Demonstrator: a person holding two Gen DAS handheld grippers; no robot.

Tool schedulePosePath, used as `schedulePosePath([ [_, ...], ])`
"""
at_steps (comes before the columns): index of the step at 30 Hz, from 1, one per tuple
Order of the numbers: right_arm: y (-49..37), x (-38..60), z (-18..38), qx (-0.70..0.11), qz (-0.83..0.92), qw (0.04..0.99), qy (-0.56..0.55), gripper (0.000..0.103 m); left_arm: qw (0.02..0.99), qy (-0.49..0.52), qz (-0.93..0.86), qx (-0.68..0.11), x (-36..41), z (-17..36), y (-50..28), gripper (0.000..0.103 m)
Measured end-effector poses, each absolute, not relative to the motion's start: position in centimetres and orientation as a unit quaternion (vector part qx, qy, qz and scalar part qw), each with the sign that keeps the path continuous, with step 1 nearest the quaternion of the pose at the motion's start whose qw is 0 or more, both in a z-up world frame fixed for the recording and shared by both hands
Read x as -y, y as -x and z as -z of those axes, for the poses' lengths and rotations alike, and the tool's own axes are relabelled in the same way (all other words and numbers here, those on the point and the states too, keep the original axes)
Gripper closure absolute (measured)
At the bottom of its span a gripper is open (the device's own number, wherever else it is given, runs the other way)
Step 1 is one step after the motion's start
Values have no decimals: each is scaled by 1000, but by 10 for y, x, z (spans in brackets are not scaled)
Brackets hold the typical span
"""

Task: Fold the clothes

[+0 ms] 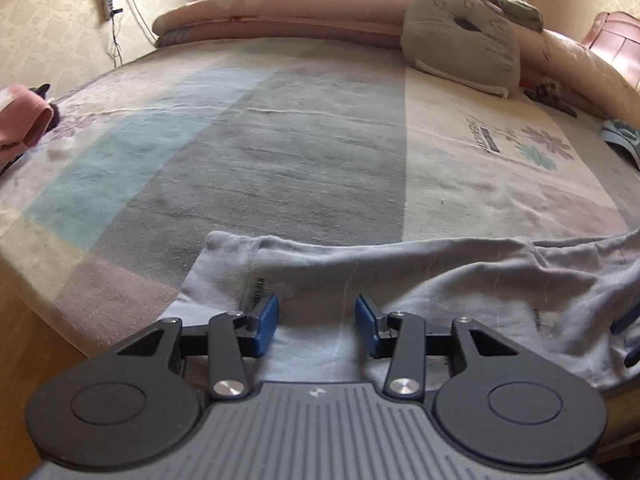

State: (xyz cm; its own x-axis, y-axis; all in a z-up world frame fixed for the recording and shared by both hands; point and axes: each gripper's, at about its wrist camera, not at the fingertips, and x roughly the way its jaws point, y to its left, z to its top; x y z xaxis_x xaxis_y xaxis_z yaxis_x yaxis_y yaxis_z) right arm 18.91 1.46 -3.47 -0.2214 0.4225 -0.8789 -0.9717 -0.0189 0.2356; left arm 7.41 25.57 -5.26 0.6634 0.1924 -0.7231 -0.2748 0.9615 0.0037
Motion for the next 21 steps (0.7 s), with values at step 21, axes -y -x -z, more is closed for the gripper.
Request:
schedulePosePath([
  [21, -174, 22, 37, -446, -647, 557, 269, 95, 881, 25, -116, -457, -245, 46, -93, 48],
])
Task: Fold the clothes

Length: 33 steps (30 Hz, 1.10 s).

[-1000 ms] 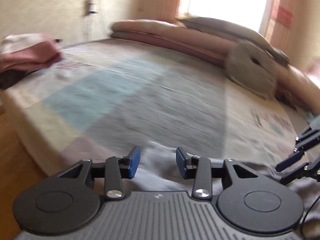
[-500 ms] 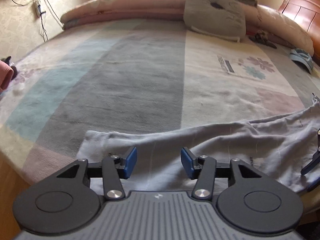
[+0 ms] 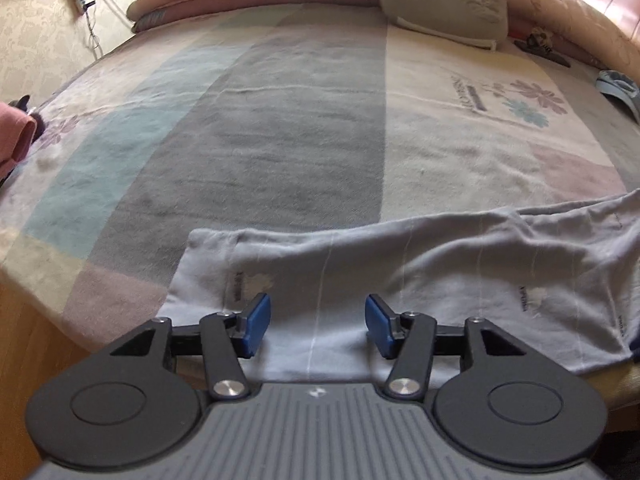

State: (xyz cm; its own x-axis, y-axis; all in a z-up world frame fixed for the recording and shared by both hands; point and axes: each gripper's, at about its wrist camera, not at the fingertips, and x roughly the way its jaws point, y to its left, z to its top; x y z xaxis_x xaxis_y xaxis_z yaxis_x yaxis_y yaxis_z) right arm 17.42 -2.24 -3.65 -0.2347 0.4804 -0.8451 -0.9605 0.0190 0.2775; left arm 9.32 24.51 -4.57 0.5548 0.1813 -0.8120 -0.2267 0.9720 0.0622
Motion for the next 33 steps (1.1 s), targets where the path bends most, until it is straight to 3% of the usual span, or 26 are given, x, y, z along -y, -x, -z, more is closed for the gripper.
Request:
schedulePosePath([
  [6, -166, 3, 31, -399, -656, 575, 283, 81, 880, 34, -106, -462, -241, 50, -93, 48],
  [18, -145, -81, 42, -323, -686, 574, 310, 81, 890, 84, -118, -431, -268, 34, -79, 45],
  [23, -138, -90, 54, -309, -673, 572, 352, 83, 888, 93, -118, -435, -272, 40, -76, 44],
  [25, -137, -90, 52, -309, -674, 568, 356, 99, 886, 100, -118, -437, -274, 43, -74, 43],
  [33, -148, -92, 46, -361, -693, 535, 323, 97, 884, 103, -104, -443, -276, 45, -69, 43],
])
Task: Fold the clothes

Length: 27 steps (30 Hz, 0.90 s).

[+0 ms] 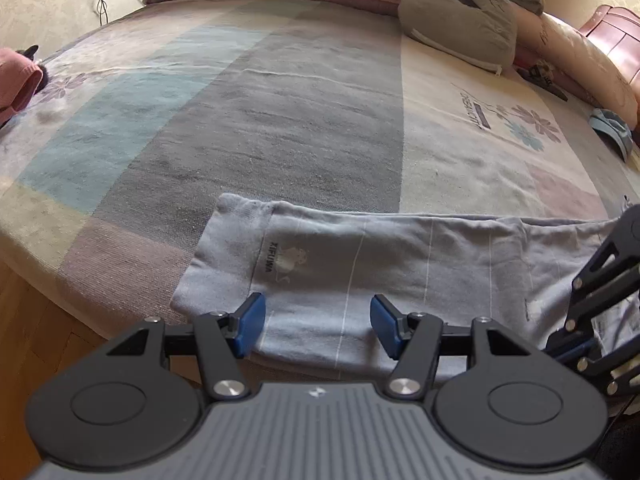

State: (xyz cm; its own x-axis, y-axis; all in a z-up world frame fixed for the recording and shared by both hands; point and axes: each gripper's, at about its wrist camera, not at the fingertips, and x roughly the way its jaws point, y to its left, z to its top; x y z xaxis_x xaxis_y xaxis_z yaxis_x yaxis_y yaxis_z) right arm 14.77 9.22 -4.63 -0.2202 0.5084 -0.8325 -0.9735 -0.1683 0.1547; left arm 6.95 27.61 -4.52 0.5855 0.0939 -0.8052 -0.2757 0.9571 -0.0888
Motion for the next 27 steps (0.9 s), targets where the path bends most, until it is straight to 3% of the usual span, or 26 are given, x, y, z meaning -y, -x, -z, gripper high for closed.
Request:
schedulePosePath([
  [4, -161, -97, 35, -361, -688, 561, 284, 80, 894, 97, -93, -427, -273, 38, -80, 42],
  [12, -211, -73, 24, -361, -608, 659, 256, 72, 894, 89, -81, -432, -272, 54, -101, 42],
  [21, -249, -39, 51, -383, -567, 669, 289, 73, 893, 85, -87, -433, -274, 56, -102, 41],
  [24, -240, -41, 48, -361, -572, 664, 319, 86, 892, 81, -91, -434, -272, 56, -103, 41],
  [27, -231, -35, 41, -350, -569, 669, 327, 86, 892, 74, -93, -436, -270, 56, -104, 41],
])
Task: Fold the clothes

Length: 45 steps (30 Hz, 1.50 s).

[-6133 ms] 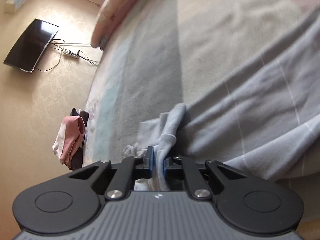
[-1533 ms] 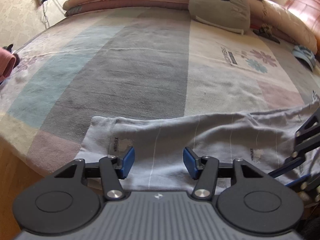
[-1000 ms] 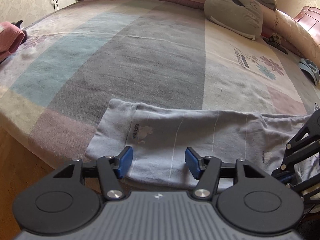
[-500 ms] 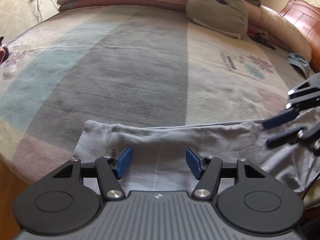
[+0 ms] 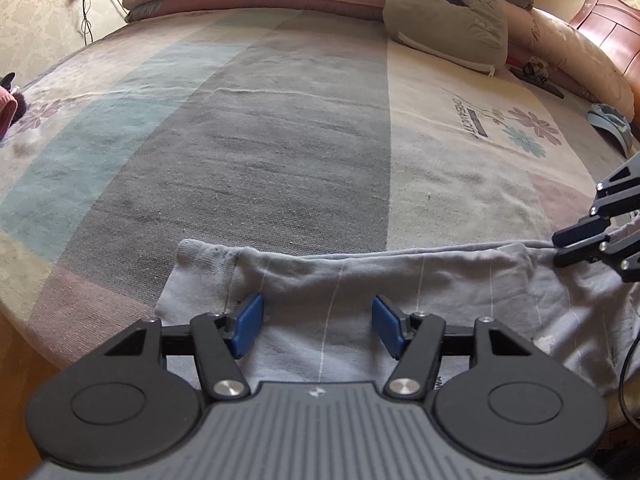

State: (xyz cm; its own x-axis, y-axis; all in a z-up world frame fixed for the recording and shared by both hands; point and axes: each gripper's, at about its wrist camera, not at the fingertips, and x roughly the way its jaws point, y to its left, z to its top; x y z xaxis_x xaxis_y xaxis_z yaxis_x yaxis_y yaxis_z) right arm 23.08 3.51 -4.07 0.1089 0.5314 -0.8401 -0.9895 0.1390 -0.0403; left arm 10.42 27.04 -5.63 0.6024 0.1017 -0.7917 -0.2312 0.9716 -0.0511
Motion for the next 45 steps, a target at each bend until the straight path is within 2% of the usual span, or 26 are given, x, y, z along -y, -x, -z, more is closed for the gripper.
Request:
schedulePosePath([
  [10, -244, -11, 49, -369, -557, 667, 330, 85, 890, 76, -96, -438, -271, 56, -106, 40],
  [11, -244, -12, 49, -367, -557, 668, 330, 88, 891, 74, -100, -437, -271, 56, -105, 40],
  [12, -245, -11, 49, -364, -552, 674, 329, 98, 891, 72, -106, -436, -271, 56, -105, 41],
  [13, -246, -11, 49, -361, -547, 680, 328, 99, 891, 74, -110, -434, -271, 57, -104, 42],
  [19, -256, -8, 47, -350, -504, 723, 317, 98, 887, 66, -127, -439, -268, 53, -107, 43],
  [21, -260, 3, 37, -369, -514, 720, 286, 96, 891, 52, -119, -434, -260, 44, -107, 45],
  [23, -257, 20, 22, -377, -535, 711, 258, 85, 899, 43, -90, -426, -250, 32, -107, 43],
  [24, -251, 29, 18, -376, -537, 710, 256, 69, 902, 40, -72, -423, -242, 28, -108, 42],
  [25, -245, 38, 14, -376, -538, 710, 254, 58, 905, 38, -56, -421, -234, 25, -109, 42],
  [29, -221, 74, 26, -392, -513, 714, 270, 53, 906, 30, 2, -423, -200, 35, -112, 40],
  [32, -210, 108, 47, -407, -475, 734, 264, 44, 897, 51, -11, -439, -197, 57, -114, 40],
  [34, -206, 136, 58, -406, -457, 756, 234, 31, 898, 26, -34, -438, -194, 62, -112, 38],
  [35, -204, 152, 61, -403, -452, 767, 213, 29, 897, 13, -43, -441, -193, 63, -112, 38],
  [36, -202, 168, 61, -404, -439, 775, 209, 27, 896, 3, -51, -442, -193, 64, -112, 34],
  [37, -199, 185, 61, -404, -425, 783, 206, 21, 895, -6, -59, -442, -194, 65, -113, 26],
  [38, -199, 199, 61, -413, -406, 788, 211, 19, 893, -2, -65, -445, -196, 64, -115, 23],
  [39, -200, 213, 60, -428, -386, 790, 207, 11, 890, 7, -68, -450, -199, 63, -117, 23],
  [41, -201, 242, 59, -457, -347, 795, 198, 8, 885, 2, -74, -459, -197, 58, -122, 26],
  [42, -203, 253, 54, -462, -339, 799, 182, 9, 885, -12, -77, -459, -191, 54, -124, 31],
  [45, -207, 277, 37, -439, -323, 829, 124, 8, 894, -17, -42, -446, -166, 37, -132, 31],
])
